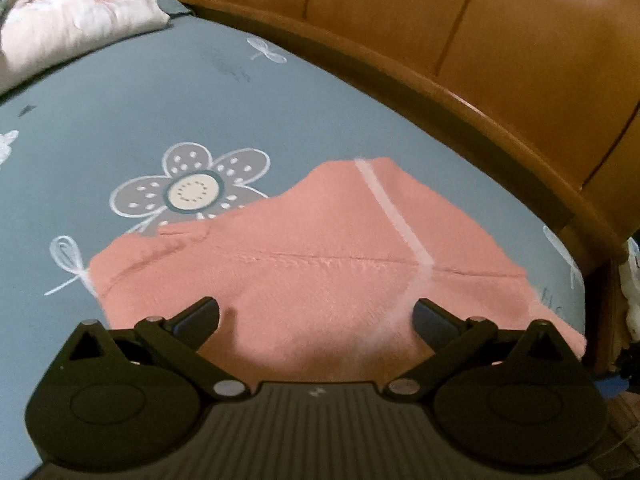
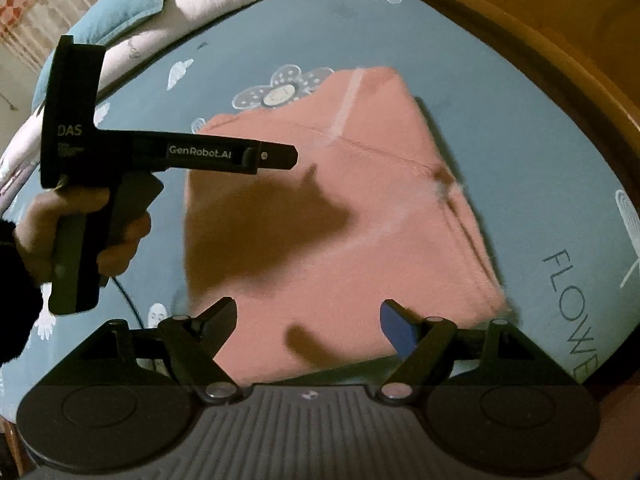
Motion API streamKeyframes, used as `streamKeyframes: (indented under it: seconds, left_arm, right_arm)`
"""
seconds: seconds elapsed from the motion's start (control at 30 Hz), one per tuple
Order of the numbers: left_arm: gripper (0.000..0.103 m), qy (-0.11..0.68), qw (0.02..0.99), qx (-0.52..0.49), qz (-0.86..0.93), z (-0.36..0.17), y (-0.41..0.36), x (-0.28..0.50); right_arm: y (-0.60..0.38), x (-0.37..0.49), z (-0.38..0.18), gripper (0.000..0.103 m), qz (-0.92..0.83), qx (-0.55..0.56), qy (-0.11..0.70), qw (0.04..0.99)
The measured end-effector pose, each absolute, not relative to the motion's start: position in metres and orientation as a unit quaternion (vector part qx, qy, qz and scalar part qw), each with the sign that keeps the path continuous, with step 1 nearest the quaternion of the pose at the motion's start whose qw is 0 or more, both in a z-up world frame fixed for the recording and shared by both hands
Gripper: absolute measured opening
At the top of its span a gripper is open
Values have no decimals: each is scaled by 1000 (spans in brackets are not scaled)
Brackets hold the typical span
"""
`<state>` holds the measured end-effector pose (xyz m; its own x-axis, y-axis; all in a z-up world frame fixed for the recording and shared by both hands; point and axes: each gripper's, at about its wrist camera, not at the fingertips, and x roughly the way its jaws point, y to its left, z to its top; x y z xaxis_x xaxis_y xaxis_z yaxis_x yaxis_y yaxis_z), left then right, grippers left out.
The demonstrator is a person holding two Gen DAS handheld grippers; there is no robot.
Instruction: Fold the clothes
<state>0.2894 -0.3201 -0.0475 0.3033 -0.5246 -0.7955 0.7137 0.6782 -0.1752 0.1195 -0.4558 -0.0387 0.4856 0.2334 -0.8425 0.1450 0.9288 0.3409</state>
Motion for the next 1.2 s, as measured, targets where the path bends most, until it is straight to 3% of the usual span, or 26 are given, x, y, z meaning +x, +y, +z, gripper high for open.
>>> streamKeyframes:
  seconds: [0.23, 0.47, 0.77, 1.2]
  left_arm:
    - [102, 389, 829, 153, -372, -9, -298, 270]
    - [102, 337, 847, 129, -390, 47, -259, 253]
    - [102, 433, 790, 100, -422, 109, -204, 238]
    - [102, 514, 753, 111, -396, 143, -149, 226]
  right_arm:
    - [-430, 113, -26, 88, -18, 181, 498, 848]
    - [-400, 107, -8, 88, -57, 164, 507, 844]
    - [-358, 99, 54, 94, -89, 134, 501, 850]
    - [-316, 96, 122, 98, -112, 124, 495, 853]
